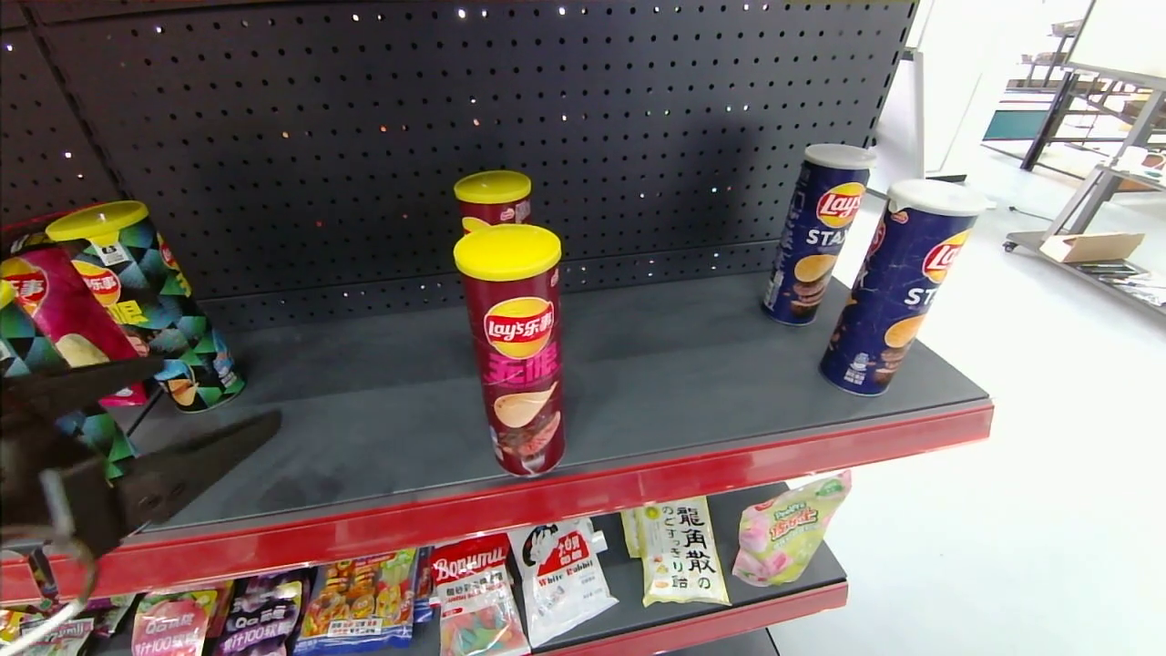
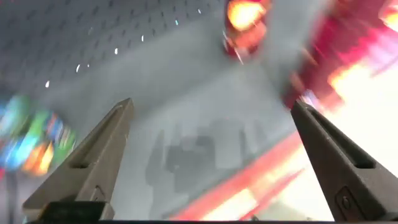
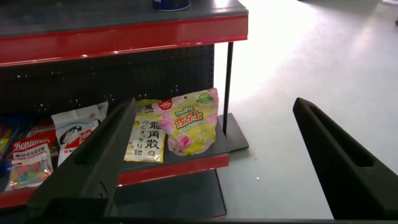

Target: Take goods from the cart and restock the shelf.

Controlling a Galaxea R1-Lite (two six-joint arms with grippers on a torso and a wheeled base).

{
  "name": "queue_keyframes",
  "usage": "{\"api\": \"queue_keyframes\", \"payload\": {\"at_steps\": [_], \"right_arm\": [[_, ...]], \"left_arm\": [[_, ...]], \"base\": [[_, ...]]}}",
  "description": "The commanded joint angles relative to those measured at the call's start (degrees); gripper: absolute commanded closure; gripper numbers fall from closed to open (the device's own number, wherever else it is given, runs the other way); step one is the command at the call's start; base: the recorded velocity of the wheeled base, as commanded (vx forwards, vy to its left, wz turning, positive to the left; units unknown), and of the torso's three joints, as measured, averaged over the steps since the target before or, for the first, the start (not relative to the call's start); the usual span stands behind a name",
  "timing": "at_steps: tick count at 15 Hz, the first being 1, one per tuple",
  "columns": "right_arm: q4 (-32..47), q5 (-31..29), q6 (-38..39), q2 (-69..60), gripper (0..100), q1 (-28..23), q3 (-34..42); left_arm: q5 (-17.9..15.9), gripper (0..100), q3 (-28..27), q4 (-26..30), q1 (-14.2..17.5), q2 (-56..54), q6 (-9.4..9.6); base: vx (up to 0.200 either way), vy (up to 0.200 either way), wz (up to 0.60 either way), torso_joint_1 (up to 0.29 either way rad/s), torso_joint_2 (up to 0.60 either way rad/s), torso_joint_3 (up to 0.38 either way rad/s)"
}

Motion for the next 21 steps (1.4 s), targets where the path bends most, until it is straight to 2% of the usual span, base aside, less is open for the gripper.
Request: {"api": "queue_keyframes", "payload": {"at_steps": [1,3,4,5,6,7,8,10,13,14,16,17,19,21], "right_arm": [[0.0,0.0,0.0,0.0,0,0.0,0.0],[0.0,0.0,0.0,0.0,0,0.0,0.0],[0.0,0.0,0.0,0.0,0,0.0,0.0],[0.0,0.0,0.0,0.0,0,0.0,0.0],[0.0,0.0,0.0,0.1,0,0.0,0.0],[0.0,0.0,0.0,0.1,0,0.0,0.0],[0.0,0.0,-0.1,0.0,0,0.0,0.0],[-0.1,1.8,-0.2,0.0,0,0.0,0.0],[-0.1,2.0,-0.3,0.0,0,0.0,0.0],[-0.1,2.0,-0.3,0.0,0,0.1,0.0],[-0.1,2.1,-0.3,0.0,0,0.1,0.0],[-0.1,2.1,-0.3,0.0,0,0.1,0.0],[-0.1,2.1,-0.3,0.0,0,0.1,0.0],[-0.1,2.1,-0.3,0.0,0,0.1,0.0]], "left_arm": [[-1.7,0,6.9,14.3,2.6,-28.0,-2.42],[5.9,0,7.4,25.3,3.2,-38.4,-7.16],[8.2,0,7.5,28.9,3.2,-41.0,-10.59],[8.7,0,7.8,30.4,3.2,-42.8,-14.2],[8.9,0,9.6,30.6,3.2,-44.5,-17.01],[9.1,0,12.3,30.4,3.2,-47.2,-17.27],[9.5,0,14.5,30.0,3.3,-49.4,-16.66],[13.7,0,15.1,28.2,3.2,-49.0,-16.31],[17.5,0,16.2,28.2,3.2,-49.0,-16.13],[17.7,0,16.4,28.2,3.3,-49.0,-15.34],[17.6,0,16.5,28.0,3.2,-49.0,-11.65],[17.5,0,16.6,28.0,3.2,-49.0,-10.94],[17.3,0,16.9,28.0,3.2,-49.0,-10.68],[17.2,0,17.3,27.9,3.2,-49.0,-10.77]], "base": [[0.0,0.0,0.0,0.0,0.0,0.0],[0.0,0.0,0.0,0.0,0.0,0.0],[0.0,0.0,0.0,0.0,0.0,0.0],[0.0,0.0,0.0,0.0,0.0,0.0],[0.0,0.0,0.0,0.0,0.0,0.0],[0.0,0.0,0.0,0.0,0.0,0.0],[0.0,0.0,0.0,0.0,0.0,0.0],[0.0,0.0,0.0,0.0,0.0,0.0],[0.0,0.0,0.0,0.0,0.0,0.0],[0.0,0.0,0.6,0.002,0.0,0.002],[0.0,0.0,0.6,0.002,0.0,0.005],[0.0,0.0,0.6,-0.012,0.0,0.002],[0.0,0.0,0.6,0.002,0.0,0.002],[0.0,0.0,0.0,0.0,0.0,0.0]]}}
